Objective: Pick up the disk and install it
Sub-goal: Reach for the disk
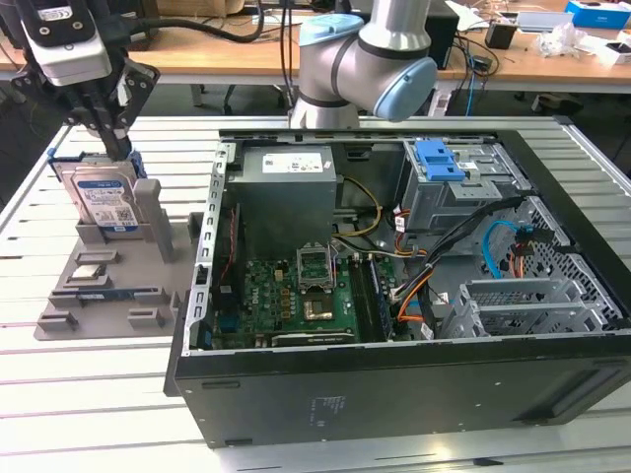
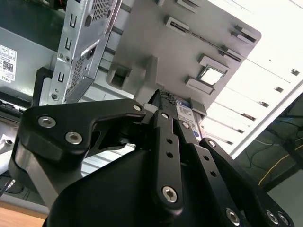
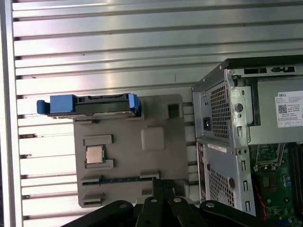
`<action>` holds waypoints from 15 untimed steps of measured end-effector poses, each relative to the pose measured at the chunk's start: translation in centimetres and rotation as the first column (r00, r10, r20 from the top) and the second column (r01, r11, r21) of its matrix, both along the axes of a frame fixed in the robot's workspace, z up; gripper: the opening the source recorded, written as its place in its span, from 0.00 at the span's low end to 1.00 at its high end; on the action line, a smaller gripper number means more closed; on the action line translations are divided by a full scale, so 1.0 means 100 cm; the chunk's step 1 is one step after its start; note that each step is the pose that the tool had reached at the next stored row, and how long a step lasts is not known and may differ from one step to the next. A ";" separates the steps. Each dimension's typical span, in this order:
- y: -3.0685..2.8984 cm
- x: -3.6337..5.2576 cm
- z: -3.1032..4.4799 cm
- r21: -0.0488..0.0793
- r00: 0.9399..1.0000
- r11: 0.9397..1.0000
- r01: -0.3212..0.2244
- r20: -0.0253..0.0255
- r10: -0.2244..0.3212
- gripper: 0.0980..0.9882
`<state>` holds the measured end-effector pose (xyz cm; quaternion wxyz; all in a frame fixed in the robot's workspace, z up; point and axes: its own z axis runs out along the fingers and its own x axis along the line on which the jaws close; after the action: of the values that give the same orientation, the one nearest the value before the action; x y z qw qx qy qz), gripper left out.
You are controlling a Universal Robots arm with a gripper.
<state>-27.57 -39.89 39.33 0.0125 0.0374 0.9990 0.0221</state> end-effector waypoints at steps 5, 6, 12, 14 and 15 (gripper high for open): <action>0.0000 -0.0086 0.0000 0.000 1.000 1.000 0.000 0.000 0.000 0.01; 0.0000 -0.0100 0.0000 0.000 1.000 1.000 0.000 0.000 0.000 0.01; 0.0000 -0.0204 0.0000 0.000 1.000 1.000 0.000 0.000 0.000 0.01; 0.0000 -0.0229 0.0000 0.000 1.000 1.000 0.000 0.000 0.000 0.01; 0.0000 -0.0250 0.0000 0.000 1.000 1.000 0.000 0.000 0.000 0.01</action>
<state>-30.06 -39.88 39.33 0.0125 0.0374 0.9990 0.0221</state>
